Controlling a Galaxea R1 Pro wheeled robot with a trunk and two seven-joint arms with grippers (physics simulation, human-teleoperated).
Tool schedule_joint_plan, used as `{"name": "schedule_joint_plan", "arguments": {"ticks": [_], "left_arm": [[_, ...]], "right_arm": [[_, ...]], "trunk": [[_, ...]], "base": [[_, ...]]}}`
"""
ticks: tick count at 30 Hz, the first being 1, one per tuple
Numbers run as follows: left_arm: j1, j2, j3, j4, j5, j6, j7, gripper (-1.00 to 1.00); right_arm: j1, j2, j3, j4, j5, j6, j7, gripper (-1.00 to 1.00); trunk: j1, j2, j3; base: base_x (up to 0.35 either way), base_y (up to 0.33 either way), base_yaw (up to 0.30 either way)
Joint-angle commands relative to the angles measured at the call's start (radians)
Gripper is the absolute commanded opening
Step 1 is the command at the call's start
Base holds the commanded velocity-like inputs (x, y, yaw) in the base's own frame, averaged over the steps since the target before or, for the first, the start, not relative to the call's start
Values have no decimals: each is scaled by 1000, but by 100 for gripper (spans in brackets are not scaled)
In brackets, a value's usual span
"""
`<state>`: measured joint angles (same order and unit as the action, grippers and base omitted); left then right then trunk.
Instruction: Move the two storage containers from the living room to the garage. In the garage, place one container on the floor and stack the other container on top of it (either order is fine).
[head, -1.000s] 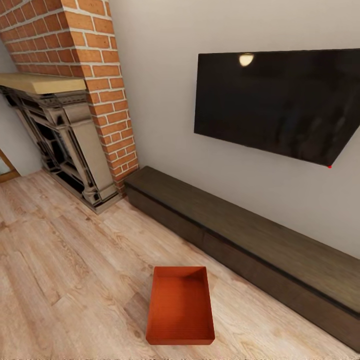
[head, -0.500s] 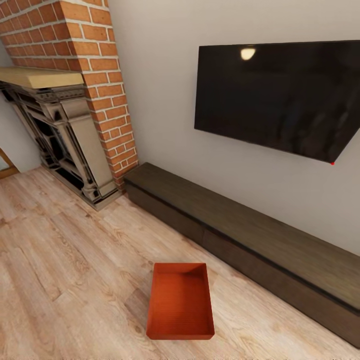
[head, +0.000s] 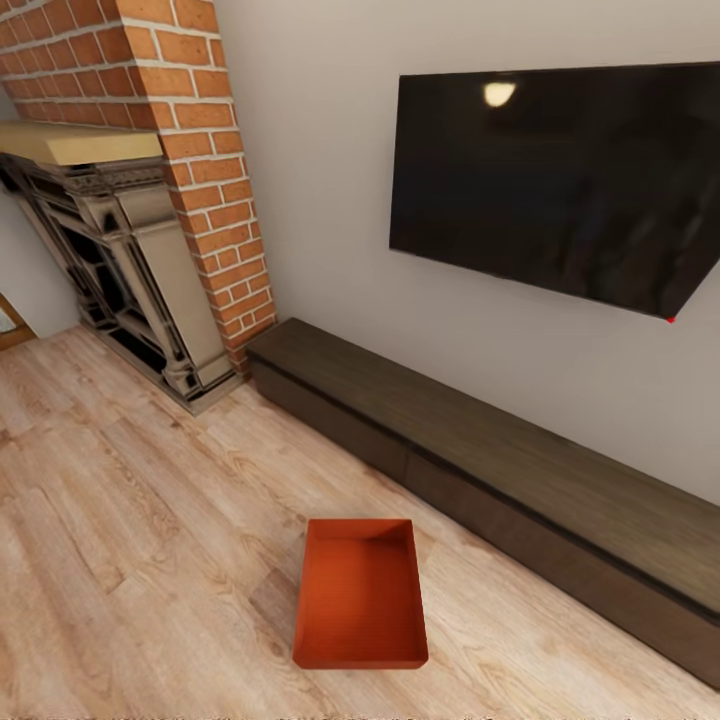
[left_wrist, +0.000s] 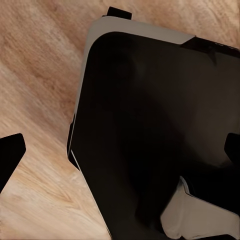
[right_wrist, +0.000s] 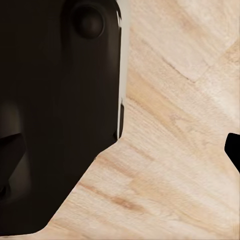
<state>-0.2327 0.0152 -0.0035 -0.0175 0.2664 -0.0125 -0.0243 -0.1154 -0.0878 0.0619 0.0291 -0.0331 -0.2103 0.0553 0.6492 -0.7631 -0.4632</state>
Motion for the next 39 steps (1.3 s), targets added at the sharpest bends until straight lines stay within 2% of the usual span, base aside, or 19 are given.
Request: {"name": "schedule_joint_plan", "arguments": {"ticks": [1,21,39], "left_arm": [[0,0,-1,1,7,-1,-2,100],[0,0,0,1,7,-1,-3,100],[0,-3,0,3,5,0,-3,100]], "right_arm": [[-1,0,6,3,-4,-6,3,100],[-1,10,6,3,-2,-8,-11,100],[-1,5,6,3,-2,-13,-12,100]], "trunk": [[0,-1,-3],[0,-1,-35],[0,-1,-63]], "base": [[0,0,0],[0,0,0],[0,0,0]]}}
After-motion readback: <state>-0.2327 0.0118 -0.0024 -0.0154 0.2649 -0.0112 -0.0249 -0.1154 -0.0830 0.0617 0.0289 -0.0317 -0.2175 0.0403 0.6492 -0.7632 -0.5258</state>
